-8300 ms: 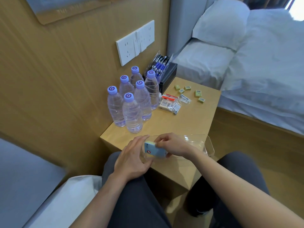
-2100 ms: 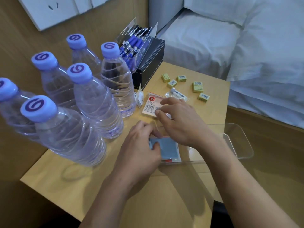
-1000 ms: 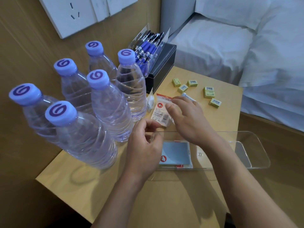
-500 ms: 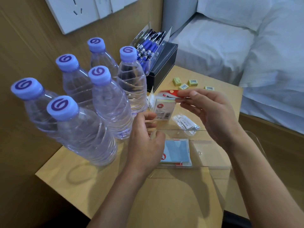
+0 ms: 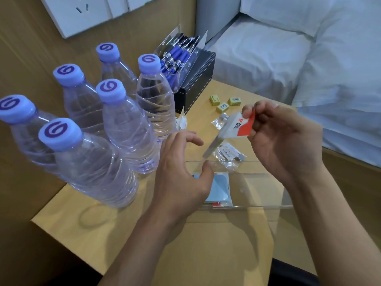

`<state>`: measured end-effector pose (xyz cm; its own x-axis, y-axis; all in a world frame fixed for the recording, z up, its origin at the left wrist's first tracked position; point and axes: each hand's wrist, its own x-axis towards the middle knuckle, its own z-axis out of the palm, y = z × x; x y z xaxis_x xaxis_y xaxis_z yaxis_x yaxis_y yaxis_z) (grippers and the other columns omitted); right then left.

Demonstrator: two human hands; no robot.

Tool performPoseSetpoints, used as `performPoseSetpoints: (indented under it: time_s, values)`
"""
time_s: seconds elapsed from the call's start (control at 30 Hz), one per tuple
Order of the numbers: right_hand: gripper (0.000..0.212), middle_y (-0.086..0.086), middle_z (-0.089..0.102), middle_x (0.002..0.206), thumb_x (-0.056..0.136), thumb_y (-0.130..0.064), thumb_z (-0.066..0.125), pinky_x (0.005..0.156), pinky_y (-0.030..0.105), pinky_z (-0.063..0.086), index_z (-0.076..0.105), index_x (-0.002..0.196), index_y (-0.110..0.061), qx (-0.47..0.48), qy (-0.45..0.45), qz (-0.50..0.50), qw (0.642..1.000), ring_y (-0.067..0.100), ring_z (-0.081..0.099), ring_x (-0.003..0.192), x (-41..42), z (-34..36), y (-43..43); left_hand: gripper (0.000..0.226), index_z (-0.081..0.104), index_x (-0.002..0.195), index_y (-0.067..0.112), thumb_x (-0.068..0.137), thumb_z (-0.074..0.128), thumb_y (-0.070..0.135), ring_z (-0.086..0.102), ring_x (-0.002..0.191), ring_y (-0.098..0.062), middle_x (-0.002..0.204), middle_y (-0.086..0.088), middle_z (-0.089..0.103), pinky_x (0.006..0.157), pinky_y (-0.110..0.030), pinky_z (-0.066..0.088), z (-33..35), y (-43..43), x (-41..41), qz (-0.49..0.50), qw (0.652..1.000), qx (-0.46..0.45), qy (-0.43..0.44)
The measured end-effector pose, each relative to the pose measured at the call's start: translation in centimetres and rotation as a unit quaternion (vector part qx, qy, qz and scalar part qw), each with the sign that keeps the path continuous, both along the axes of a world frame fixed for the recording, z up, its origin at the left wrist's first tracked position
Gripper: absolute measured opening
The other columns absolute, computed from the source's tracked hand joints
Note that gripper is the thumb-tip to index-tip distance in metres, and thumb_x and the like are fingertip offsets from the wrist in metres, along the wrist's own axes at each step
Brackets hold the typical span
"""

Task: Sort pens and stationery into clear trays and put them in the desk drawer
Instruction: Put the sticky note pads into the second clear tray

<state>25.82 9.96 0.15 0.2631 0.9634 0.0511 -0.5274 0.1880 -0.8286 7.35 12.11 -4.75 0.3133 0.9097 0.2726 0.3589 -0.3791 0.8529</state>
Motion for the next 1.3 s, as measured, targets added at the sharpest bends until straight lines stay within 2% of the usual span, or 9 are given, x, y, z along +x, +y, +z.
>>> performPoseSetpoints:
  time_s: [0.17,0.37,0.57,0.73,0.83,1.0,1.13,1.23,1.3]
  values:
    - [0.016,0.002,0.058,0.067,0.090,-0.012,0.046,0.070,0.027,0.051,0.049,0.075,-0.009,0.005,0.105,0.025,0.994,0.018,0.057,0.073,-0.4,0.6,-0.4,0.024,0.049,0.086,0.026,0.076,0.069,0.017,0.040,0.141,-0.009,0.139,0.019,0.055,0.111,-0.022,0.032,0.9,-0.3,0.4,-0.057,0.998,0.013,-0.031]
    - [0.018,0.007,0.051,0.075,0.076,0.007,0.052,0.059,0.024,0.053,0.048,0.080,-0.010,-0.033,0.105,0.038,0.993,0.015,0.056,0.066,-0.3,-0.2,-0.4,0.022,0.052,0.080,0.022,0.077,0.073,0.016,0.049,0.134,-0.005,0.123,0.015,0.067,0.105,-0.014,0.035,1.1,-0.7,0.6,-0.089,0.995,-0.004,-0.050]
    - [0.023,0.006,0.061,0.079,0.072,0.009,0.061,0.058,0.021,0.050,0.055,0.085,-0.010,-0.045,-0.090,-0.010,0.995,0.014,0.058,0.068,-0.5,-1.5,-0.4,0.027,0.058,0.095,0.016,0.076,0.076,0.010,0.062,0.111,-0.023,0.111,0.003,0.066,0.093,-0.032,0.051,1.3,-0.8,0.8,-0.085,0.992,-0.025,-0.092]
    - [0.008,0.004,0.066,0.076,0.078,-0.011,0.065,0.064,0.023,0.046,0.065,0.086,-0.010,-0.072,-0.189,-0.042,0.978,0.013,0.060,0.069,-0.8,-1.0,-0.4,0.032,0.057,0.103,0.018,0.075,0.071,0.010,0.058,0.110,-0.019,0.112,0.007,0.061,0.088,-0.017,0.045,1.2,-0.5,0.4,-0.061,0.996,0.028,-0.052]
    - [0.026,-0.001,0.064,0.067,0.091,-0.026,0.067,0.057,0.020,0.043,0.065,0.098,-0.002,-0.108,-0.304,-0.040,0.946,0.006,0.058,0.061,-0.9,0.1,-0.7,0.039,0.060,0.111,0.020,0.073,0.067,0.009,0.054,0.115,-0.015,0.117,0.011,0.059,0.094,-0.016,0.041,1.2,-0.3,0.2,-0.057,0.996,0.062,-0.023]
    - [0.026,-0.003,0.067,0.057,0.091,-0.011,0.072,0.050,0.016,0.043,0.059,0.113,-0.014,-0.204,-0.381,0.035,0.901,0.003,0.060,0.048,-0.6,1.0,-1.4,0.044,0.063,0.110,0.021,0.068,0.061,0.008,0.051,0.119,-0.013,0.121,0.012,0.059,0.100,-0.018,0.039,1.0,-0.2,-0.2,-0.067,0.995,0.073,0.002]
    - [0.024,0.001,0.069,0.058,0.089,-0.009,0.074,0.058,0.035,0.049,0.052,0.098,-0.014,-0.260,-0.383,0.065,0.884,0.012,0.064,0.057,-0.5,0.8,-1.6,0.054,0.064,0.107,0.021,0.057,0.052,0.002,0.052,0.120,-0.017,0.121,0.012,0.061,0.100,-0.021,0.041,0.3,-0.2,-0.6,-0.102,0.994,0.029,-0.011]
    - [0.027,0.001,0.068,0.058,0.089,-0.009,0.074,0.058,0.036,0.056,0.048,0.085,-0.014,-0.287,-0.409,0.065,0.864,0.010,0.067,0.059,-0.6,0.8,-1.9,0.062,0.067,0.107,0.020,0.052,0.045,0.002,0.056,0.119,-0.021,0.120,0.006,0.065,0.099,-0.035,0.049,-0.3,0.1,-1.1,-0.111,0.991,-0.044,-0.060]
    - [0.029,-0.002,0.064,0.056,0.089,-0.010,0.074,0.060,0.035,0.057,0.048,0.077,-0.014,-0.296,-0.437,0.066,0.847,0.009,0.064,0.055,-0.7,0.8,-2.0,0.057,0.069,0.105,0.021,0.058,0.043,0.003,0.065,0.104,-0.024,0.110,0.001,0.068,0.079,-0.052,0.057,-0.5,0.2,-1.3,-0.091,0.984,-0.110,-0.103]
